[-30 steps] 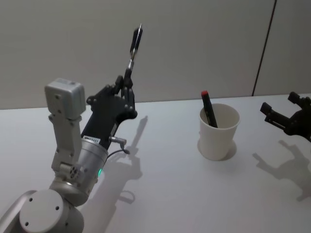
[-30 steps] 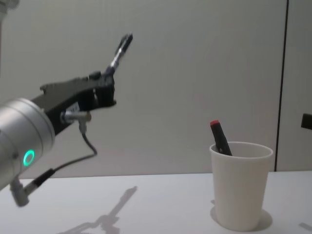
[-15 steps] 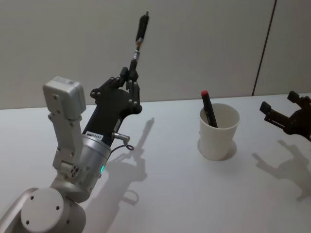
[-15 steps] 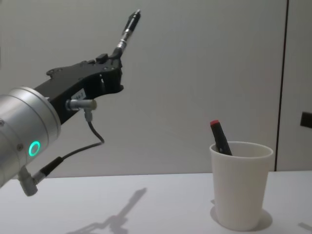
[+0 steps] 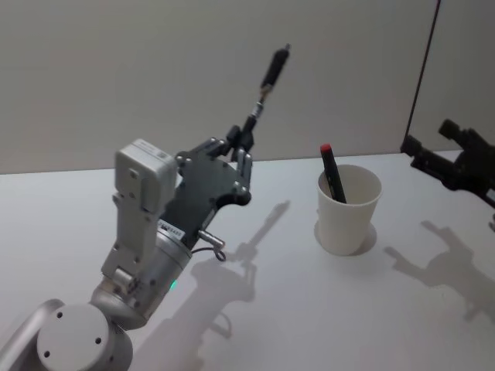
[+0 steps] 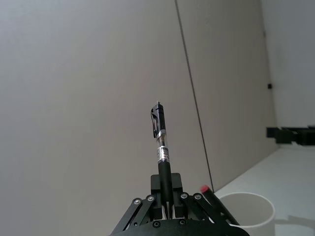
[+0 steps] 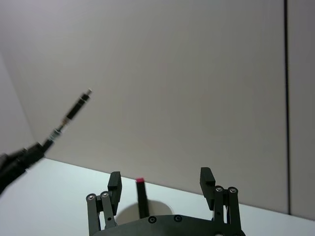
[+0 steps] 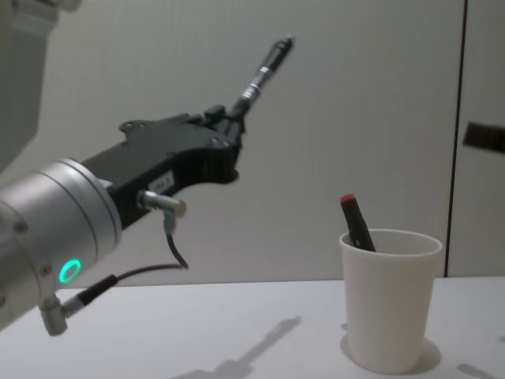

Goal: Place the pen into the pen holder.

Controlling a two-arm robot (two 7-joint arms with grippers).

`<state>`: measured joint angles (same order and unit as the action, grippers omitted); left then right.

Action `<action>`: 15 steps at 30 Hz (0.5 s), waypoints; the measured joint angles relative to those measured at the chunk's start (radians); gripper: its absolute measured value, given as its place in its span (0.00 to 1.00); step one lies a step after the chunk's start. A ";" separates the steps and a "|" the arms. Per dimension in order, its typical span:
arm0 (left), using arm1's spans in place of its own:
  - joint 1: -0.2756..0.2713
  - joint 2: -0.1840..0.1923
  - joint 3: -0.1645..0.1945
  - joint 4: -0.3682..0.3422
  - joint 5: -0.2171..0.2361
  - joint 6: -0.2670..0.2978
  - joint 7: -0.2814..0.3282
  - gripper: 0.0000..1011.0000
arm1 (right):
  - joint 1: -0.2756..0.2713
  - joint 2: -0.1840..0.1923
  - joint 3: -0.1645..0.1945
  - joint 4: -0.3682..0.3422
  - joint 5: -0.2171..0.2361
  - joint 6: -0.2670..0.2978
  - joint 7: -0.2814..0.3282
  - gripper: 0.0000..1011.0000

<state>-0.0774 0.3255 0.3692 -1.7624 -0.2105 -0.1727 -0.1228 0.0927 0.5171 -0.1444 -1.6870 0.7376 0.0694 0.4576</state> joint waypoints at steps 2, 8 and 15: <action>0.000 0.001 0.003 0.002 0.017 0.000 -0.020 0.12 | 0.014 -0.006 -0.001 0.001 0.022 0.009 0.022 0.99; -0.001 0.001 0.011 0.007 0.057 -0.002 -0.058 0.12 | 0.060 -0.023 -0.006 0.004 0.086 0.041 0.087 0.99; 0.000 0.001 0.016 0.010 0.082 -0.006 -0.083 0.12 | 0.120 -0.048 -0.015 0.012 0.156 0.082 0.155 0.99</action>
<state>-0.0778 0.3267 0.3854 -1.7526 -0.1285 -0.1788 -0.2055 0.2124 0.4688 -0.1589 -1.6750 0.8934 0.1514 0.6124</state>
